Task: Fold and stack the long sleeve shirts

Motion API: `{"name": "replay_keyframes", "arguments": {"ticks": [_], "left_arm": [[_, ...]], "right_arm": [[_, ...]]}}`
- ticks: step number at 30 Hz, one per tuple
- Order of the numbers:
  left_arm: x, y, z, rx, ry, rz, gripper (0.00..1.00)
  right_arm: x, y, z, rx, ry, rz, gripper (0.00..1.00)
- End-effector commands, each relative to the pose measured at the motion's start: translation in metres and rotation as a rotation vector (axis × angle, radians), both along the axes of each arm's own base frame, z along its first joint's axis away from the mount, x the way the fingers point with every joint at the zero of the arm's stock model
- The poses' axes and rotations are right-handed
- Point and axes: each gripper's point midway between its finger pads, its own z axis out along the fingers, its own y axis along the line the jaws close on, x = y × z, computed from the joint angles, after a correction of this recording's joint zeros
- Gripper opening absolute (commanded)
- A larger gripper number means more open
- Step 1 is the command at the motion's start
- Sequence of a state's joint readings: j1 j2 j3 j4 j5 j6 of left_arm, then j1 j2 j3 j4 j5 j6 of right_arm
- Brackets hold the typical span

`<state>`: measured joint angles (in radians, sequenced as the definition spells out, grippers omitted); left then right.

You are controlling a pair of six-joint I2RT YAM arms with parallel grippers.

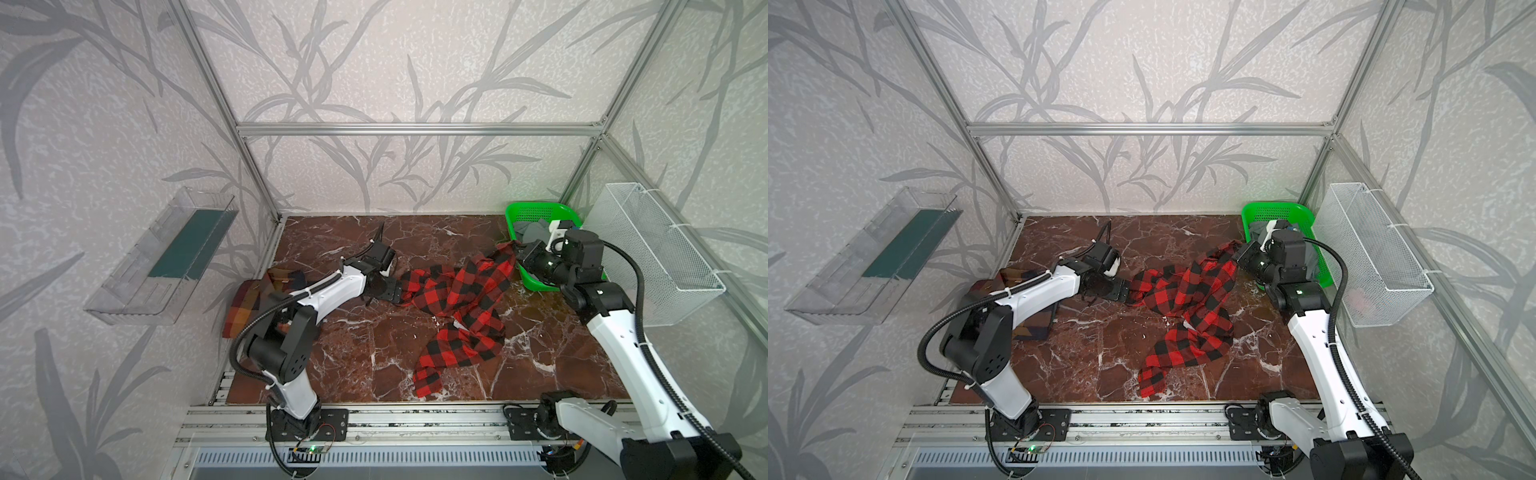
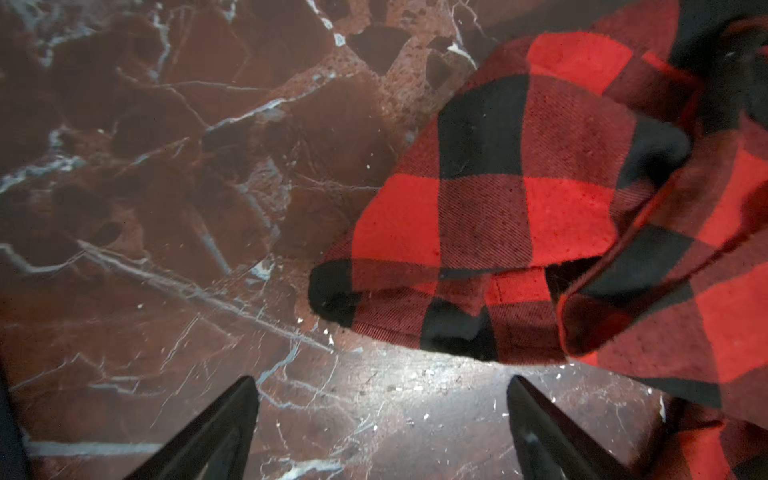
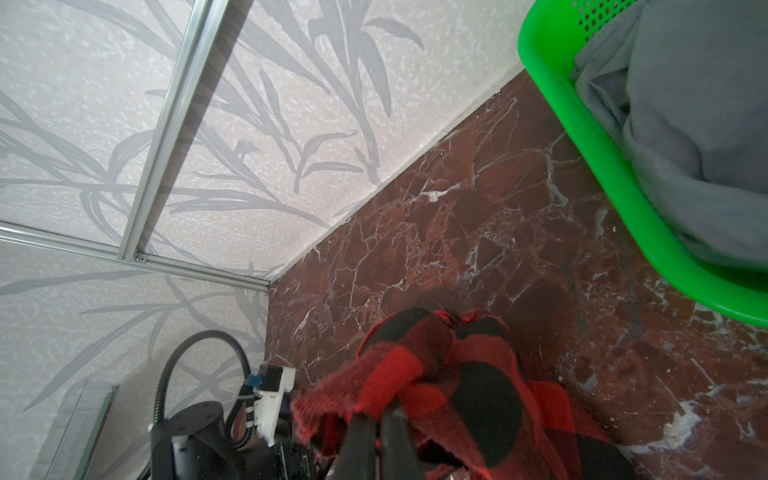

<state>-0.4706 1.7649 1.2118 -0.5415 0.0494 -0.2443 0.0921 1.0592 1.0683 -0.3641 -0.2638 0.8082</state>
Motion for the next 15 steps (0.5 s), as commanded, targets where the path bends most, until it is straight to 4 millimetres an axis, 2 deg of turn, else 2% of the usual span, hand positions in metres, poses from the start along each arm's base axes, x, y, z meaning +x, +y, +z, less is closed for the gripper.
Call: {"name": "replay_keyframes", "arguments": {"ticks": [1,6,10,12,15], "left_arm": [[0.011,0.006,-0.003,0.026,-0.005,-0.031,0.91],[0.027,0.013,-0.007,0.047,-0.039,-0.01,0.89],[0.036,0.004,-0.011,0.026,-0.034,-0.023,0.79],[0.036,0.001,-0.018,0.023,-0.017,-0.028,0.7],[0.033,-0.001,-0.026,0.025,0.011,-0.048,0.66]], "right_arm": [[-0.005,0.0,0.021,-0.016,-0.079,0.018,0.0],[-0.003,0.004,0.022,-0.004,-0.081,0.035,0.0],[-0.003,0.004,0.024,0.0,-0.087,0.037,0.0],[-0.003,0.004,0.027,0.0,-0.092,0.037,0.0],[-0.003,0.005,0.03,0.0,-0.099,0.041,0.0]]}}
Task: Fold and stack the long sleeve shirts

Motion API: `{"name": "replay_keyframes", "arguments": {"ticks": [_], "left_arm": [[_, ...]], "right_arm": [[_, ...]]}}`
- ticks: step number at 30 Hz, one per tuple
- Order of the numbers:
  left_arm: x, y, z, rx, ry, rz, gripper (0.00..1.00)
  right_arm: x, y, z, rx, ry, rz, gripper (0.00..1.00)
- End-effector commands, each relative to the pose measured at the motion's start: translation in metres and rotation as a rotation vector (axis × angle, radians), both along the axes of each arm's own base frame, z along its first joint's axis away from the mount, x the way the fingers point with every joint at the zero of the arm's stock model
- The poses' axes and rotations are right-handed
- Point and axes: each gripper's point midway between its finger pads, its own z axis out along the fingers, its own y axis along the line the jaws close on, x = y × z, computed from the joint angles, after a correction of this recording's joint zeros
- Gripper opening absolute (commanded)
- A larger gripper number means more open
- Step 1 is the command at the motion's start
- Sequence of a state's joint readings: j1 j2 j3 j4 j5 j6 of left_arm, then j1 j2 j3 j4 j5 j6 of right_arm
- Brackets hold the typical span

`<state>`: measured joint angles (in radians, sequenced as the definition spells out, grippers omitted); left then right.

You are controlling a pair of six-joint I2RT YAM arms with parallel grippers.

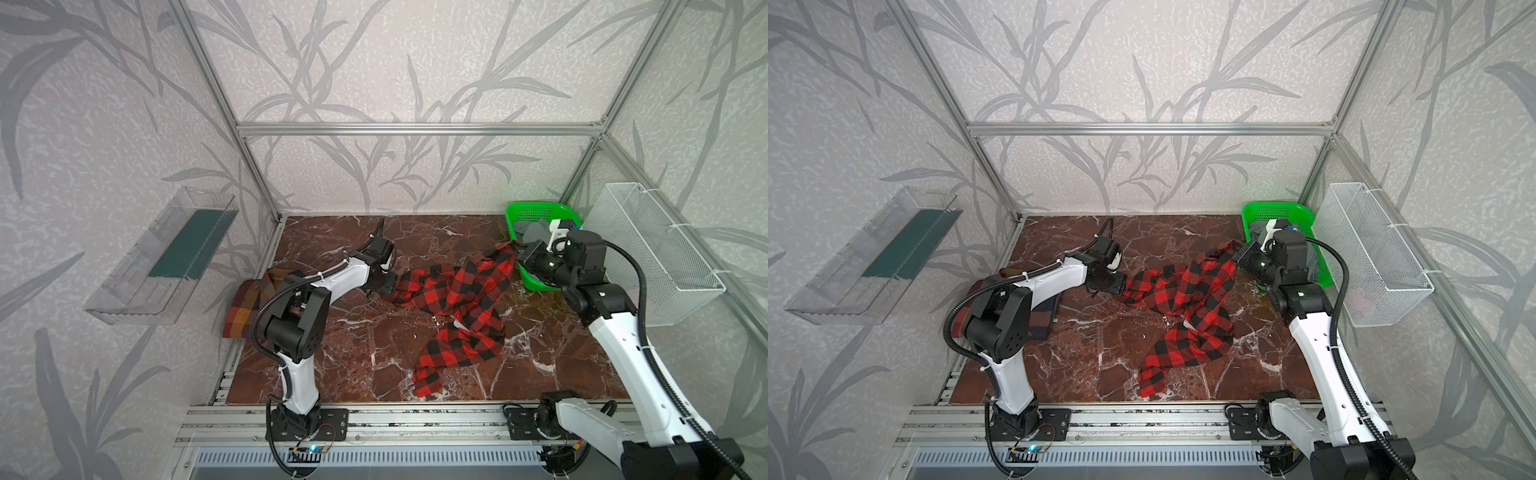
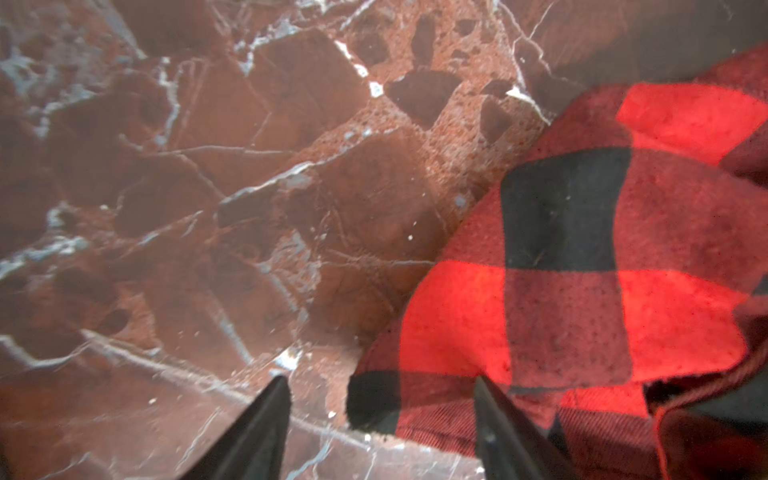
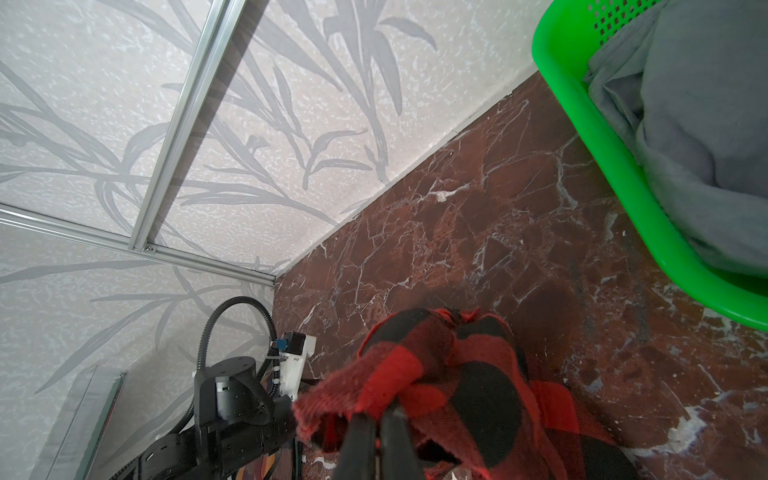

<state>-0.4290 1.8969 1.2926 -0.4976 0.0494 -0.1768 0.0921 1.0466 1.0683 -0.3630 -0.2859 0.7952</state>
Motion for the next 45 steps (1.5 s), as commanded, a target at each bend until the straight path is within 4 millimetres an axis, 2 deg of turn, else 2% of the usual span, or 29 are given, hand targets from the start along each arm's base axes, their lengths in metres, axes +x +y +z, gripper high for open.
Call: {"name": "replay_keyframes", "arguments": {"ticks": [1,9,11,13,16,17,18,20,22,26,27,30,32,35,37,38,41,45], "left_arm": [[-0.001,-0.006,-0.005,-0.008,0.02,-0.037,0.66],[-0.007,-0.007,-0.024,0.001,0.077,-0.067,0.55],[-0.006,-0.009,-0.026,-0.006,0.083,-0.068,0.44],[-0.004,-0.012,-0.026,-0.011,0.093,-0.073,0.25],[0.004,-0.009,-0.018,0.01,0.074,-0.068,0.1],[0.008,-0.005,-0.013,0.023,0.057,-0.057,0.04],[0.015,0.002,-0.004,0.037,0.028,-0.039,0.01],[0.032,0.02,0.028,0.053,-0.06,0.022,0.0],[0.051,0.042,0.074,0.048,-0.175,0.112,0.0],[0.079,0.076,0.198,0.008,-0.489,0.224,0.0],[0.081,0.082,0.234,0.013,-0.577,0.237,0.0],[0.078,0.095,0.323,0.025,-0.767,0.257,0.0],[0.075,0.102,0.368,0.05,-0.854,0.259,0.0],[0.067,0.114,0.427,0.097,-0.986,0.277,0.0],[0.055,0.125,0.469,0.118,-1.096,0.313,0.0],[0.049,0.131,0.484,0.122,-1.144,0.339,0.0],[0.025,0.147,0.516,0.142,-1.234,0.401,0.0],[-0.014,0.161,0.548,0.13,-1.359,0.433,0.0]], "right_arm": [[0.001,0.001,0.025,0.0,-0.083,0.015,0.0],[0.002,0.001,0.028,-0.001,-0.086,0.014,0.0],[0.002,0.001,0.029,-0.003,-0.089,0.013,0.0],[0.002,0.001,0.028,-0.003,-0.086,0.012,0.0],[0.003,0.001,0.028,-0.002,-0.086,0.013,0.0],[0.004,0.001,0.029,-0.001,-0.088,0.013,0.0],[0.005,0.001,0.031,-0.001,-0.09,0.012,0.0],[0.01,0.002,0.044,0.011,-0.108,0.021,0.0],[0.02,0.009,0.069,0.031,-0.142,0.062,0.0],[0.042,0.036,0.135,0.08,-0.213,0.222,0.0],[0.045,0.039,0.149,0.076,-0.232,0.249,0.0],[0.047,0.052,0.204,0.031,-0.321,0.34,0.0],[0.046,0.057,0.237,0.002,-0.381,0.382,0.0],[0.049,0.061,0.281,-0.037,-0.498,0.441,0.0],[0.051,0.054,0.312,0.056,-0.577,0.438,0.0],[0.054,0.051,0.322,0.102,-0.603,0.443,0.0],[0.049,0.043,0.349,0.157,-0.688,0.461,0.0],[0.017,0.038,0.375,0.118,-0.791,0.476,0.0]]}}
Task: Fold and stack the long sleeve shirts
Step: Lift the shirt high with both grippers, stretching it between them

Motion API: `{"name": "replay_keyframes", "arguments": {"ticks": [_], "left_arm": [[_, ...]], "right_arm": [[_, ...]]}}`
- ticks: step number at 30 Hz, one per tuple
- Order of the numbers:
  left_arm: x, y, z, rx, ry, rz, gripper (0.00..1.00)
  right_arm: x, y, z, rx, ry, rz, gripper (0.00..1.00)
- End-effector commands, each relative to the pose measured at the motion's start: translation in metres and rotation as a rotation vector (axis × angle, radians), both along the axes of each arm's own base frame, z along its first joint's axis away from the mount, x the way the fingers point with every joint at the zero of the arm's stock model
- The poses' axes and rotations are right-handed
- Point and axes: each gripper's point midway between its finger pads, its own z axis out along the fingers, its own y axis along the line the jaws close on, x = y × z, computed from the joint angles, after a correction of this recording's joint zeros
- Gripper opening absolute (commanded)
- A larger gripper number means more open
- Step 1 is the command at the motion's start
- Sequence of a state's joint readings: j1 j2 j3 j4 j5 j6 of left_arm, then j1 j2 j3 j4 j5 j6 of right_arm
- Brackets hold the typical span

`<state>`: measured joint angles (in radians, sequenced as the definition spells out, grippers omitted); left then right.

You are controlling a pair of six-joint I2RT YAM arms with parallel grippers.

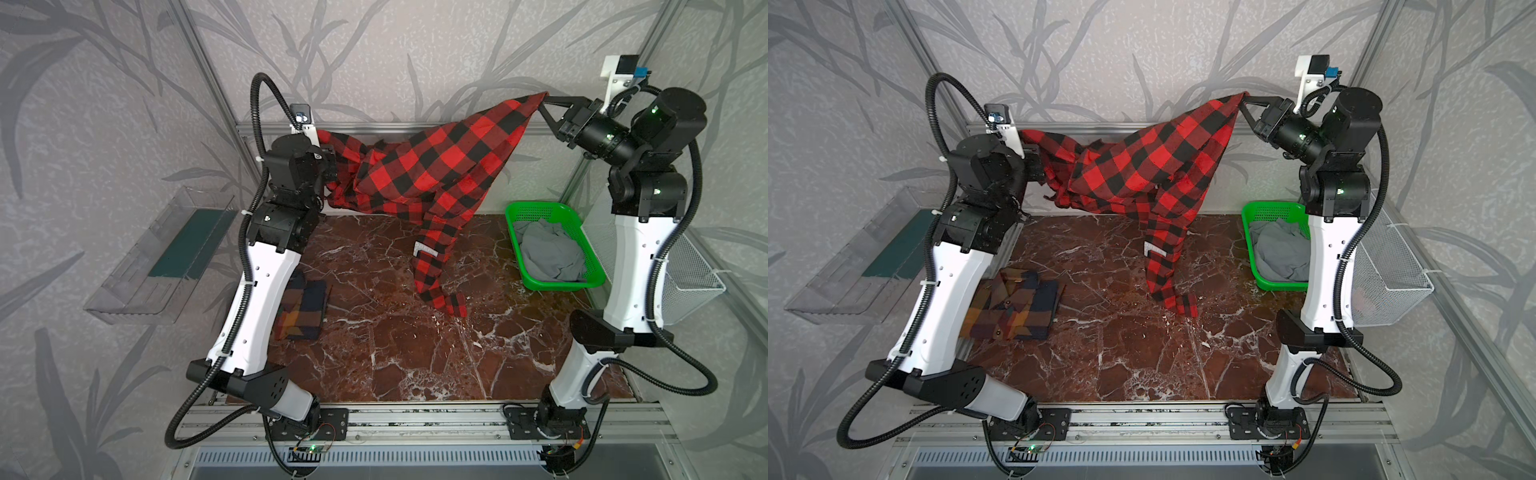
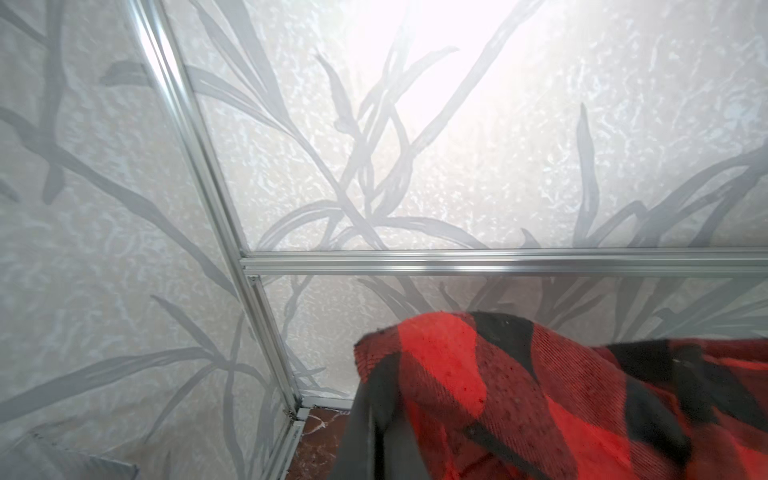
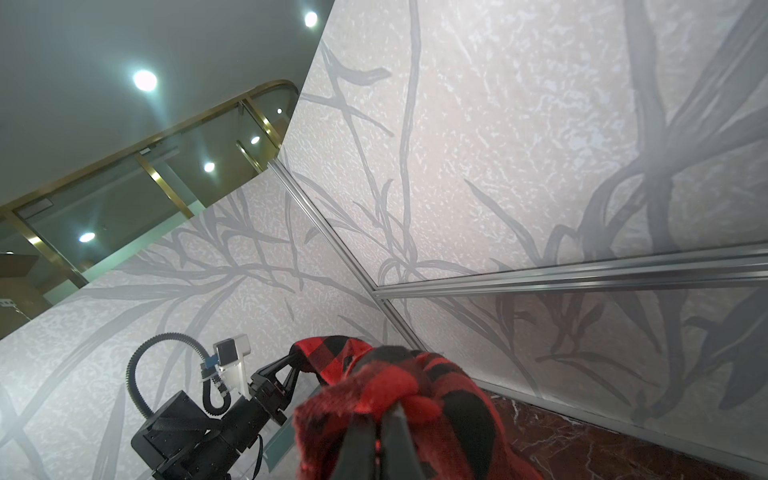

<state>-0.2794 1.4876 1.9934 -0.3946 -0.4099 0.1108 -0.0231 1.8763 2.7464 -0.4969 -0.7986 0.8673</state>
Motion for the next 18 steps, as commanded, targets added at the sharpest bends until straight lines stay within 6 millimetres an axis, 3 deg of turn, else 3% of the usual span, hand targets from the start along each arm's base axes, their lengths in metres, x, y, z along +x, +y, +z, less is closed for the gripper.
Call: {"name": "replay_keyframes", "arguments": {"ticks": [1,4,7,13,16,18], "left_arm": [[-0.044,0.021,0.047,0.018,-0.162,0.057,0.0],[-0.072,0.019,0.064,-0.011,-0.215,0.0,0.0],[-0.093,0.011,0.06,-0.016,-0.202,-0.061,0.0],[-0.151,0.018,0.052,-0.064,-0.172,-0.127,0.0],[-0.179,0.019,0.051,-0.108,-0.169,-0.173,0.0],[-0.187,0.019,0.043,-0.128,-0.143,-0.195,0.0]], "right_arm": [[-0.047,0.005,0.041,-0.002,-0.159,0.065,0.0],[-0.058,0.004,0.044,-0.011,-0.165,0.055,0.0],[-0.069,0.002,0.037,-0.023,-0.121,0.024,0.0],[-0.141,0.001,0.043,-0.007,-0.089,-0.007,0.0],[-0.166,-0.001,0.035,0.002,-0.045,-0.023,0.0],[-0.175,0.0,0.029,0.011,-0.021,-0.017,0.0]]}}
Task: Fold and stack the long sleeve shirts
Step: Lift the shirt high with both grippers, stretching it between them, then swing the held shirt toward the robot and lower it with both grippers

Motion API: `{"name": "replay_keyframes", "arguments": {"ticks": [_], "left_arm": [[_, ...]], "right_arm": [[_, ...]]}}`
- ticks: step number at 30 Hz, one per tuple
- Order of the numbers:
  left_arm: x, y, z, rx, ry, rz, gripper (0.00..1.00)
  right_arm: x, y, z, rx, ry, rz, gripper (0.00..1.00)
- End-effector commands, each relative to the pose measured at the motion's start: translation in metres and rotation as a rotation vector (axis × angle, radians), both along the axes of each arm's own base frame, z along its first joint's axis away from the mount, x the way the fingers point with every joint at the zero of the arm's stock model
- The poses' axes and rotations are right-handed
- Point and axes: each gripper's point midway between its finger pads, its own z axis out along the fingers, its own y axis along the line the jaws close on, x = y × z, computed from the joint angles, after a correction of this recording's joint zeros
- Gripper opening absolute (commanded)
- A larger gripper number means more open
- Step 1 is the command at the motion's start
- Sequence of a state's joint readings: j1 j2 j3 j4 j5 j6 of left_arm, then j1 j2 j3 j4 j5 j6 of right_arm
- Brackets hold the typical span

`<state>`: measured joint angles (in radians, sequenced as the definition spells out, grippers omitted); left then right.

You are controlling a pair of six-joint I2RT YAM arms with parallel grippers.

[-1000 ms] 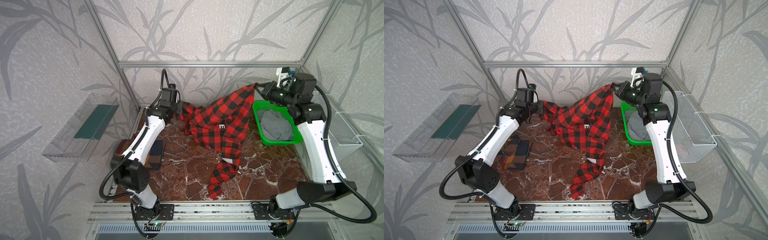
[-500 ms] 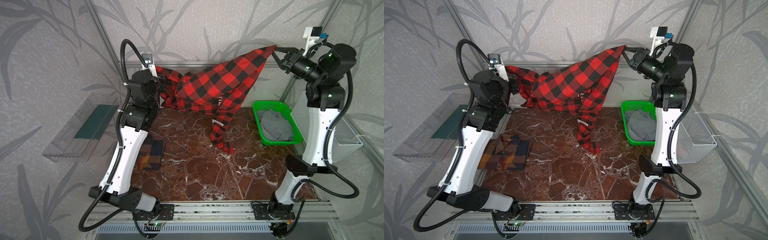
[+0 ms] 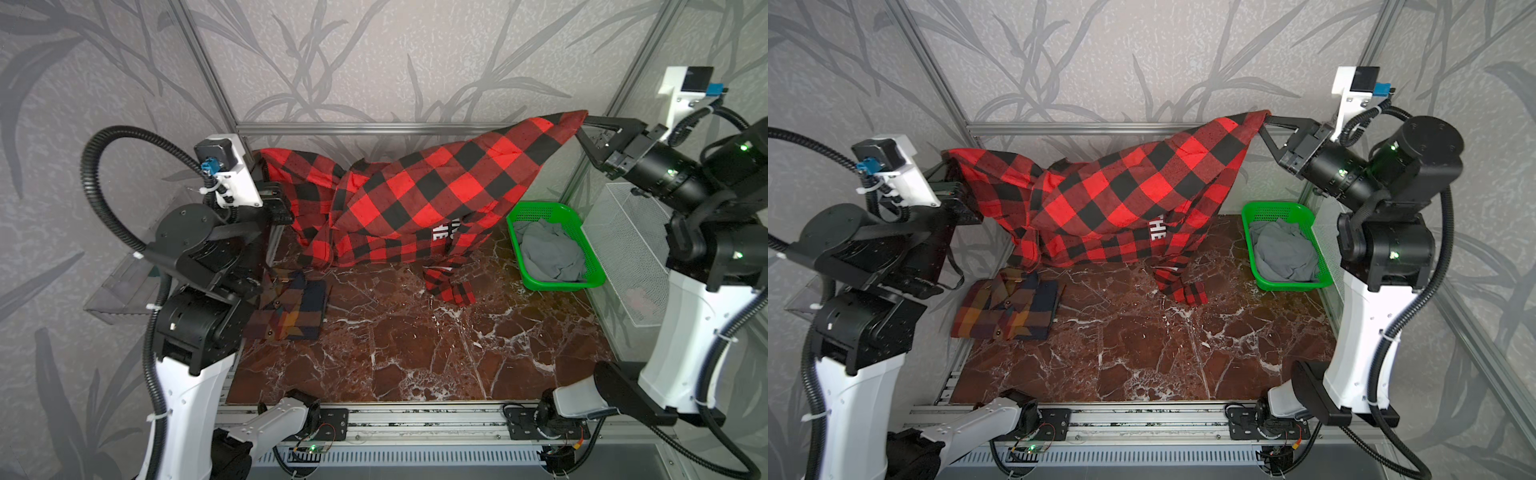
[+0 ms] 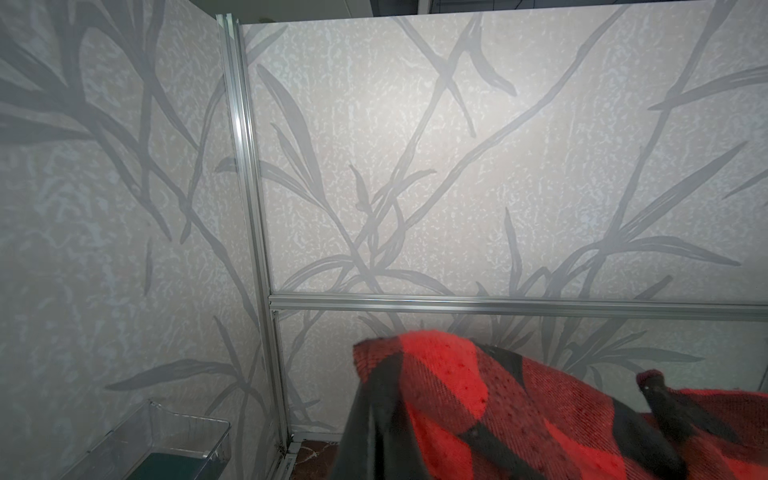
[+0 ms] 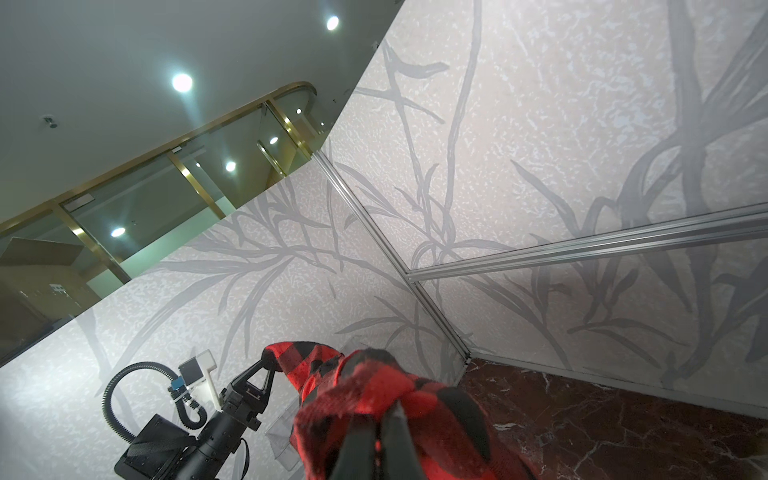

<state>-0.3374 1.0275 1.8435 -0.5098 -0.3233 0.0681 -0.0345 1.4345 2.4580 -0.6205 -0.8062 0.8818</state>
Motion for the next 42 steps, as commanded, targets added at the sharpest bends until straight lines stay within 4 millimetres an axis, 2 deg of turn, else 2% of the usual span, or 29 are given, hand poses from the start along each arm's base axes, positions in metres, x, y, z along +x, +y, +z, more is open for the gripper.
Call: {"name": "replay_keyframes", "arguments": {"ticks": [1,2,5,7,11,15,18,20,21,23,25,27,29,32,35,37,38,40,42], "left_arm": [[-0.014,-0.004,-0.019,-0.027,0.069,-0.062,0.0],[-0.011,-0.006,-0.025,-0.025,0.086,-0.063,0.0],[0.018,-0.018,-0.053,0.006,0.176,-0.071,0.0],[0.044,-0.028,-0.074,0.026,0.233,-0.078,0.0],[0.109,-0.042,-0.113,0.101,0.328,-0.018,0.0],[0.181,-0.06,-0.142,0.136,0.404,0.001,0.0],[0.235,-0.075,-0.156,0.158,0.439,0.007,0.0],[0.27,-0.084,-0.16,0.178,0.445,0.016,0.0],[0.289,-0.088,-0.164,0.188,0.45,0.023,0.0],[0.319,-0.09,-0.161,0.175,0.43,0.04,0.0],[0.337,-0.088,-0.147,0.091,0.351,0.035,0.0],[0.341,-0.091,-0.126,0.065,0.27,0.024,0.0],[0.331,-0.1,-0.099,0.069,0.196,-0.013,0.0],[0.29,-0.118,-0.04,0.127,0.053,-0.038,0.0],[0.243,-0.115,0.006,0.07,-0.061,-0.097,0.0],[0.217,-0.113,0.012,0.097,-0.131,-0.091,0.0],[0.203,-0.11,0.012,0.12,-0.161,-0.074,0.0],[0.186,-0.102,-0.011,0.143,-0.155,-0.052,0.0],[0.172,-0.091,-0.047,0.157,-0.133,-0.025,0.0]], "right_arm": [[-0.023,-0.001,-0.005,0.004,0.011,-0.017,0.0],[-0.021,0.0,-0.009,0.001,0.025,-0.014,0.0],[0.01,0.002,-0.032,-0.02,0.109,-0.01,0.0],[0.035,0.006,-0.05,-0.047,0.161,-0.003,0.0],[0.088,0.026,-0.093,-0.212,0.207,-0.05,0.0],[0.171,0.041,-0.146,-0.271,0.288,-0.041,0.0],[0.229,0.049,-0.171,-0.301,0.275,-0.061,0.0],[0.263,0.052,-0.176,-0.301,0.228,-0.099,0.0],[0.278,0.052,-0.171,-0.265,0.181,-0.116,0.0],[0.309,0.057,-0.164,-0.159,0.104,-0.075,0.0],[0.328,0.05,-0.158,-0.134,0.033,-0.143,0.0],[0.322,0.049,-0.136,-0.135,-0.069,-0.159,0.0],[0.298,0.05,-0.101,-0.15,-0.194,-0.167,0.0],[0.252,0.039,-0.043,-0.124,-0.328,-0.203,0.0],[0.202,0.027,0.003,-0.13,-0.449,-0.243,0.0],[0.18,0.02,0.017,-0.118,-0.471,-0.221,0.0],[0.174,0.02,0.016,-0.118,-0.455,-0.184,0.0],[0.169,0.026,0.002,-0.131,-0.396,-0.086,0.0],[0.166,0.035,-0.025,-0.16,-0.316,0.0,0.0]]}}
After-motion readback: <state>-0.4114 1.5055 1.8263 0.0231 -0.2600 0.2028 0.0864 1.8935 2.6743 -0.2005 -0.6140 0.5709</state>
